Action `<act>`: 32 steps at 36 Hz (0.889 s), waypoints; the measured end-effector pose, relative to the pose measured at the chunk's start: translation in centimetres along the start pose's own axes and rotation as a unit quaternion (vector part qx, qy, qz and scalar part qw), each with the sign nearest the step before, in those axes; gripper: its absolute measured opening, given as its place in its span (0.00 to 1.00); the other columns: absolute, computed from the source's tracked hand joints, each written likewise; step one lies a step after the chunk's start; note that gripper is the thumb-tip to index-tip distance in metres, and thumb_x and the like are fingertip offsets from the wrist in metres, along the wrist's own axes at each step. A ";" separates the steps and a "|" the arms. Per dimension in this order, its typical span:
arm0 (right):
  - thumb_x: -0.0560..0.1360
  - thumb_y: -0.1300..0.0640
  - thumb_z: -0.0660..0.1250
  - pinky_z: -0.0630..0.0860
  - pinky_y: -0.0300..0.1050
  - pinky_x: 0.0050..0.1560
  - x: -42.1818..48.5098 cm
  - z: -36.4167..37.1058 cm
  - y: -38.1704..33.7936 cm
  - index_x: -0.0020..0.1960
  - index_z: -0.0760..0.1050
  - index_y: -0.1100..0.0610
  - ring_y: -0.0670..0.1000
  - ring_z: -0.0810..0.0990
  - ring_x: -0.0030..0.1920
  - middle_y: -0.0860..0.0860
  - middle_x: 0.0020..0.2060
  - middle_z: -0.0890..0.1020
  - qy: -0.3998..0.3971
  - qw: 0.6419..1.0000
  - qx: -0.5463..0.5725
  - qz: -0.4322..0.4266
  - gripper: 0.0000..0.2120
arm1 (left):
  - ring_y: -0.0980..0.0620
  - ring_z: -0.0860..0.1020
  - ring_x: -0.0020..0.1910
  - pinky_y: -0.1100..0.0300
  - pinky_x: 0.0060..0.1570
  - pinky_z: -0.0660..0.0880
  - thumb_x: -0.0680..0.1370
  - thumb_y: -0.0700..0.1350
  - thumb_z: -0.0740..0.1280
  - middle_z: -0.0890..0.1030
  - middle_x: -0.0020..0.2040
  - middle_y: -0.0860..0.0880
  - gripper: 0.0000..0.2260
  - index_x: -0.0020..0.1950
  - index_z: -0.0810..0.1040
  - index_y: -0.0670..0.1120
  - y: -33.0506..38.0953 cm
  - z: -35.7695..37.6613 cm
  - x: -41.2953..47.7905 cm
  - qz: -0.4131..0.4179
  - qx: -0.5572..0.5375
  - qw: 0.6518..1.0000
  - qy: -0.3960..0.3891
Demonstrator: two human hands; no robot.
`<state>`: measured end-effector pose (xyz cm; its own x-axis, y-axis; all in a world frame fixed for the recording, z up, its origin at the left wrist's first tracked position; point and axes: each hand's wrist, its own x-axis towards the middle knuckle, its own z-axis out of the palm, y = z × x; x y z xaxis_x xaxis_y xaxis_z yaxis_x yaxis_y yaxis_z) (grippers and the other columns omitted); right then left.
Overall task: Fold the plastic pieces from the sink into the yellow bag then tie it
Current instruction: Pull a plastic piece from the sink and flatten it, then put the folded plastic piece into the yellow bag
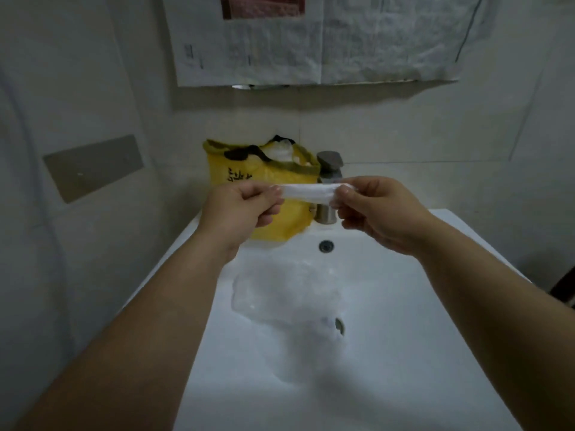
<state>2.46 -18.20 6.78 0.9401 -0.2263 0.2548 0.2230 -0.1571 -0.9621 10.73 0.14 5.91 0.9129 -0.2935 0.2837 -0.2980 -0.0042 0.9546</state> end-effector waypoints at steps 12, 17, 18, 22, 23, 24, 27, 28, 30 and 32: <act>0.81 0.56 0.60 0.80 0.45 0.46 9.8 1.2 -4.3 0.63 0.76 0.58 0.50 0.80 0.46 0.54 0.52 0.81 0.182 0.946 -0.252 -0.095 0.13 | 0.45 0.65 0.72 0.51 0.70 0.62 0.79 0.50 0.66 0.69 0.72 0.48 0.24 0.75 0.66 0.51 3.5 -3.3 7.7 0.097 0.407 0.908 0.021; 0.81 0.56 0.61 0.73 0.45 0.57 13.2 2.0 -3.2 0.63 0.77 0.57 0.54 0.77 0.58 0.55 0.58 0.80 0.154 0.925 -0.334 -0.091 0.13 | 0.43 0.73 0.61 0.48 0.59 0.72 0.79 0.51 0.66 0.78 0.58 0.47 0.10 0.59 0.78 0.54 3.4 -3.4 10.4 0.058 0.482 0.874 -0.025; 0.81 0.56 0.61 0.72 0.43 0.54 13.8 2.4 -2.9 0.63 0.77 0.57 0.53 0.77 0.57 0.54 0.58 0.80 0.136 0.923 -0.348 -0.092 0.13 | 0.44 0.76 0.55 0.51 0.53 0.74 0.79 0.49 0.65 0.79 0.53 0.47 0.05 0.53 0.78 0.53 3.3 -3.2 10.7 0.063 0.457 0.886 -0.034; 0.78 0.55 0.65 0.71 0.41 0.47 16.3 4.4 -1.6 0.59 0.78 0.55 0.49 0.75 0.50 0.52 0.55 0.79 0.027 0.914 -0.399 -0.072 0.11 | 0.51 0.76 0.41 0.60 0.36 0.69 0.81 0.45 0.63 0.78 0.42 0.51 0.04 0.47 0.77 0.50 2.9 -2.7 11.9 0.095 0.368 0.924 -0.031; 0.78 0.57 0.65 0.71 0.41 0.47 16.7 4.8 -1.4 0.58 0.78 0.54 0.48 0.74 0.48 0.51 0.54 0.79 -0.004 0.897 -0.437 -0.062 0.10 | 0.54 0.74 0.39 0.62 0.34 0.68 0.81 0.45 0.63 0.77 0.41 0.53 0.05 0.48 0.78 0.50 2.8 -2.6 12.0 0.096 0.342 0.935 -0.021; 0.78 0.59 0.64 0.71 0.41 0.46 17.1 5.4 -1.0 0.58 0.79 0.55 0.48 0.74 0.47 0.51 0.53 0.79 -0.034 0.874 -0.482 -0.049 0.10 | 0.56 0.74 0.38 0.64 0.34 0.68 0.81 0.44 0.64 0.77 0.40 0.54 0.05 0.48 0.78 0.51 2.6 -2.6 12.3 0.094 0.316 0.944 -0.009; 0.78 0.63 0.57 0.71 0.43 0.44 17.9 6.4 -0.5 0.60 0.78 0.59 0.51 0.74 0.45 0.54 0.51 0.79 -0.113 0.775 -0.622 0.005 0.14 | 0.58 0.74 0.39 0.67 0.35 0.69 0.80 0.43 0.65 0.78 0.41 0.54 0.06 0.47 0.80 0.51 1.8 -2.4 12.8 0.095 0.268 0.959 0.006; 0.79 0.62 0.56 0.71 0.43 0.45 18.0 6.6 -0.4 0.60 0.77 0.59 0.52 0.75 0.47 0.55 0.53 0.79 -0.131 0.749 -0.650 0.018 0.15 | 0.58 0.74 0.39 0.68 0.35 0.70 0.80 0.43 0.65 0.78 0.41 0.55 0.06 0.47 0.80 0.51 1.6 -2.3 12.8 0.096 0.261 0.961 0.005; 0.80 0.60 0.55 0.72 0.46 0.51 18.2 6.7 -0.5 0.61 0.76 0.60 0.54 0.77 0.53 0.57 0.57 0.79 -0.141 0.741 -0.655 0.026 0.15 | 0.60 0.75 0.39 0.69 0.36 0.70 0.80 0.43 0.66 0.79 0.41 0.56 0.05 0.47 0.81 0.51 1.2 -2.2 12.9 0.092 0.243 0.966 0.013; 0.81 0.57 0.55 0.73 0.47 0.52 18.0 6.2 -0.8 0.61 0.77 0.62 0.56 0.77 0.55 0.58 0.55 0.79 -0.110 0.793 -0.600 0.010 0.16 | 0.58 0.76 0.40 0.67 0.38 0.71 0.79 0.44 0.66 0.79 0.41 0.55 0.05 0.47 0.82 0.49 1.0 -2.1 13.0 0.087 0.217 0.972 0.040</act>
<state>20.78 -16.22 11.51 0.9919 -0.0881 0.0918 -0.0740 -0.9863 -0.1472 22.85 -1.65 10.78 0.8520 -0.2504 0.4598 -0.5230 -0.3684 0.7686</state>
